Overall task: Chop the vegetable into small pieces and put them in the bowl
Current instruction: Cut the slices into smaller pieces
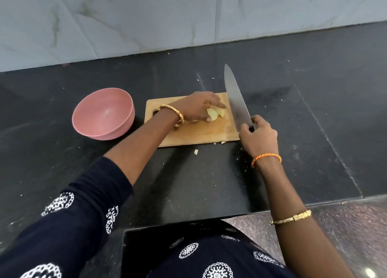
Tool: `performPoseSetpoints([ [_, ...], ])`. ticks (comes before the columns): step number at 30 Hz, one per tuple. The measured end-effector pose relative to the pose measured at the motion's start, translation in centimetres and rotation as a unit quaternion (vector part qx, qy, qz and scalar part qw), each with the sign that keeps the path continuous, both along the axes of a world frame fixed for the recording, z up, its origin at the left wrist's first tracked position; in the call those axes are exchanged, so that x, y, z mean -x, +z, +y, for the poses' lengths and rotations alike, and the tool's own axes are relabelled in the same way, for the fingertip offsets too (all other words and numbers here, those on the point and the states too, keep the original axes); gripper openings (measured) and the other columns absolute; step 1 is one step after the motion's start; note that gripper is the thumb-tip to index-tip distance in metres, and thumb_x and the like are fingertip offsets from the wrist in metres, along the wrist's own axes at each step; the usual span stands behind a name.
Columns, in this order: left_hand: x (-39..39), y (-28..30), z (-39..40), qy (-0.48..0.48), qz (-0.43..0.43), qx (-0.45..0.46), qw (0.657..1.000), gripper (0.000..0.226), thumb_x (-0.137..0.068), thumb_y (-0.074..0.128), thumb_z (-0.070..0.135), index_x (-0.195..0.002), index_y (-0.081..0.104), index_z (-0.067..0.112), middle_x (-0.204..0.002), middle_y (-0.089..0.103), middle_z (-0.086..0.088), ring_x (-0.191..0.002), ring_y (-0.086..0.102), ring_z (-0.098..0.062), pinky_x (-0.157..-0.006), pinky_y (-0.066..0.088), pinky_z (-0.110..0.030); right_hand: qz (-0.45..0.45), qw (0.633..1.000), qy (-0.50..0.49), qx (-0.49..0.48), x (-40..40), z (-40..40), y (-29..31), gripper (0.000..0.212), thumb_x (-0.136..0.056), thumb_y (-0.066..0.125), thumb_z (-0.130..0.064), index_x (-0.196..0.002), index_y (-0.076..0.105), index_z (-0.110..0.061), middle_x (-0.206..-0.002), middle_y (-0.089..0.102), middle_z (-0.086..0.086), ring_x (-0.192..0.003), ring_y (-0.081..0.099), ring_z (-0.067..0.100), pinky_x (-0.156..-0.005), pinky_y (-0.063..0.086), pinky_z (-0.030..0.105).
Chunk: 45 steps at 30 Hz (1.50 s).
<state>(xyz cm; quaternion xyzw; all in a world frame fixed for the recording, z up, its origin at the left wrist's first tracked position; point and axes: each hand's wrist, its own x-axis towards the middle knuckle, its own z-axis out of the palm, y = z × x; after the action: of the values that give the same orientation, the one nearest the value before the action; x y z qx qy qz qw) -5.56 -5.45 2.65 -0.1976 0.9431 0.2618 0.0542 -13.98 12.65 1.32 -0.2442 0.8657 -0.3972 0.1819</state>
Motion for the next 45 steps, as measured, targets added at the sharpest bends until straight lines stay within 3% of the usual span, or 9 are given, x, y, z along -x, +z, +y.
performPoseSetpoints([
  [5, 2.0, 0.5, -0.6, -0.091, -0.051, 0.039, 0.994, 0.053, -0.076, 0.072, 0.011, -0.125, 0.057, 0.026, -0.125, 0.052, 0.002, -0.117, 0.046, -0.016, -0.1, 0.036, -0.032, -0.018, 1.0, -0.006, 0.006, 0.0, -0.1, -0.4, 0.018, -0.082, 0.045, -0.02, -0.087, 0.058, -0.007, -0.079, 0.062, 0.01, -0.078, 0.057, 0.034, -0.067, 0.05, 0.038],
  [9, 2.7, 0.8, -0.4, -0.091, -0.058, 0.061, 0.992, 0.048, -0.08, 0.069, 0.02, -0.126, 0.057, 0.024, -0.116, 0.05, -0.003, -0.102, 0.043, -0.013, -0.085, 0.033, -0.025, -0.044, 0.999, -0.019, 0.012, 0.5, -0.1, -0.4, 0.02, -0.082, 0.046, -0.02, -0.089, 0.06, -0.007, -0.079, 0.062, 0.01, -0.069, 0.055, 0.03, -0.066, 0.051, 0.038],
  [17, 2.3, -1.6, 2.7, 0.063, -0.013, 0.056, 0.996, 0.046, -0.084, 0.065, 0.017, -0.129, 0.054, 0.016, -0.117, 0.046, -0.013, -0.107, 0.051, -0.029, -0.096, 0.04, -0.036, -0.063, 0.998, -0.017, 0.023, 1.7, 0.1, -0.3, 0.02, -0.084, 0.047, -0.018, -0.087, 0.064, -0.008, -0.07, 0.061, 0.006, -0.062, 0.051, 0.021, -0.057, 0.048, 0.03],
  [23, 2.1, -0.6, 2.9, 0.13, 0.007, 0.03, 0.991, 0.044, -0.083, 0.066, 0.011, -0.126, 0.056, 0.01, -0.126, 0.057, -0.011, -0.116, 0.052, -0.025, -0.092, 0.037, -0.025, -0.072, 0.997, 0.003, 0.02, 2.5, 0.3, -0.3, 0.014, -0.085, 0.049, -0.021, -0.086, 0.063, -0.019, -0.075, 0.064, 0.005, -0.06, 0.055, 0.02, -0.063, 0.054, 0.036],
  [29, 1.3, -2.2, 5.6, 0.201, 0.114, 0.118, 0.966, 0.021, -0.088, 0.046, 0.0, -0.093, 0.066, 0.003, -0.09, 0.065, -0.013, -0.08, 0.052, -0.019, -0.076, 0.047, -0.036, -0.094, 0.995, 0.0, 0.026, 2.8, 0.6, -1.2, 0.014, -0.085, 0.05, -0.021, -0.083, 0.063, -0.018, -0.068, 0.061, 0.0, -0.057, 0.052, 0.018, -0.057, 0.048, 0.031],
  [33, 1.9, -4.0, 7.1, 0.195, 0.089, 0.141, 0.967, 0.041, -0.096, 0.041, 0.006, -0.137, 0.04, 0.006, -0.138, 0.048, -0.009, -0.12, 0.042, -0.026, -0.096, 0.041, -0.036, -0.114, 0.993, -0.002, 0.025, 2.9, 0.5, -1.7, 0.014, -0.083, 0.051, -0.021, -0.073, 0.061, -0.019, -0.061, 0.06, -0.001, -0.059, 0.052, 0.019, -0.062, 0.048, 0.032],
  [36, 2.1, -4.4, 7.1, 0.189, 0.074, 0.137, 0.97, 0.046, -0.097, 0.041, 0.013, -0.142, 0.032, 0.009, -0.146, 0.039, -0.001, -0.122, 0.036, -0.025, -0.098, 0.038, -0.039, -0.125, 0.992, 0.0, 0.022, 2.9, 0.6, -2.1, 0.015, -0.083, 0.051, -0.022, -0.07, 0.06, -0.02, -0.062, 0.06, 0.0, -0.061, 0.052, 0.019, -0.063, 0.048, 0.033],
  [40, 2.3, -4.2, 6.5, 0.184, 0.125, 0.096, 0.97, 0.04, -0.092, 0.049, 0.003, -0.132, 0.049, 0.007, -0.134, 0.05, -0.01, -0.117, 0.039, -0.027, -0.1, 0.037, -0.032, -0.134, 0.991, 0.015, 0.018, 3.3, 0.8, -2.1, 0.014, -0.082, 0.051, -0.022, -0.072, 0.061, -0.018, -0.062, 0.06, 0.003, -0.06, 0.05, 0.02, -0.061, 0.046, 0.033],
  [45, 2.2, -3.5, 5.9, 0.228, 0.212, 0.049, 0.949, 0.031, -0.086, 0.058, -0.002, -0.115, 0.063, 0.004, -0.1, 0.058, -0.007, -0.092, 0.049, -0.012, -0.074, 0.037, -0.008, -0.138, 0.99, 0.015, 0.021, 4.0, 0.8, -1.9, 0.014, -0.083, 0.051, -0.022, -0.074, 0.061, -0.021, -0.063, 0.061, -0.001, -0.06, 0.052, 0.017, -0.059, 0.046, 0.032],
])
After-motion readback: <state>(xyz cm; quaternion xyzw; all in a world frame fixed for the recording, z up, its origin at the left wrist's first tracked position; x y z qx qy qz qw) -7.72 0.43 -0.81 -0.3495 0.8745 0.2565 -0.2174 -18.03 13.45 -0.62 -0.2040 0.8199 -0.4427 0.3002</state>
